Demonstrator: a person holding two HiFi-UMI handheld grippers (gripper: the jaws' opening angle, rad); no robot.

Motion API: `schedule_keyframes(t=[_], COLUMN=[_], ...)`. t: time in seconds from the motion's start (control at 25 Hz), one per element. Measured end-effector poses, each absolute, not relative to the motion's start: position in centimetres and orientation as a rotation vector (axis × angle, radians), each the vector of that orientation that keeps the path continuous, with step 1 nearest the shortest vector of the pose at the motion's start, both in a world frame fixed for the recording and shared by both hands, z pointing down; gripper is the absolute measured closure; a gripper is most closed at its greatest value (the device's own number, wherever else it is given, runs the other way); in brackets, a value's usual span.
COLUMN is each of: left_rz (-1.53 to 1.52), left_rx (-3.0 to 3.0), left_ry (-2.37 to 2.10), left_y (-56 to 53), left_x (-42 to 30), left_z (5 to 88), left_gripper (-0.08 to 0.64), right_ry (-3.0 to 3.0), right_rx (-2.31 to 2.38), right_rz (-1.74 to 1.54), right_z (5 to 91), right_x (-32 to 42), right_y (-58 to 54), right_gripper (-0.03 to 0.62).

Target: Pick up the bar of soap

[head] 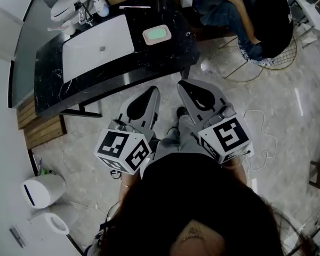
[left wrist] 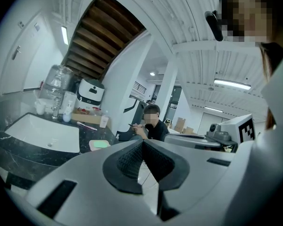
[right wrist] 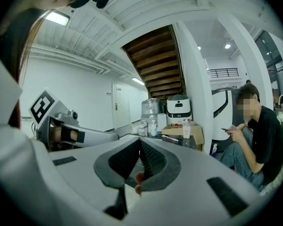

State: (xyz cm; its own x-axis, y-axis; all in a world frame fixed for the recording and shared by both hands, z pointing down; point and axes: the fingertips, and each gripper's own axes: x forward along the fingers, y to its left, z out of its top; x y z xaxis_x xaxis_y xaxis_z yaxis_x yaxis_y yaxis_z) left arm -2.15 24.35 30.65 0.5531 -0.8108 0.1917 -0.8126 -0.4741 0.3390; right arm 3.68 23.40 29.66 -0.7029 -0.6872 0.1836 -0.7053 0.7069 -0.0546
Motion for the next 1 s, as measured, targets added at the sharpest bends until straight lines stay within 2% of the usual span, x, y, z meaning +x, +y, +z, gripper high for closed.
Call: schedule_keyframes(t=[0.36, 1.0], left_rz=[0.007, 0.032], left_rx=[2.365, 2.349], left_ry=[-1.385, -1.433], left_y=[19.8, 4.7], left_x=[-3.6, -4.3], left_z=[31.4, 31.0], left_gripper=[0.563, 0.563], right_ry=[-2.801, -2.826], right_rx=[1.09, 1.001], right_rz=[0.193, 0.247], right_z=[29.8, 30.5], right_x=[3.0, 2.4], right_y=[18.4, 3.7], right_gripper=[0.584, 0.584])
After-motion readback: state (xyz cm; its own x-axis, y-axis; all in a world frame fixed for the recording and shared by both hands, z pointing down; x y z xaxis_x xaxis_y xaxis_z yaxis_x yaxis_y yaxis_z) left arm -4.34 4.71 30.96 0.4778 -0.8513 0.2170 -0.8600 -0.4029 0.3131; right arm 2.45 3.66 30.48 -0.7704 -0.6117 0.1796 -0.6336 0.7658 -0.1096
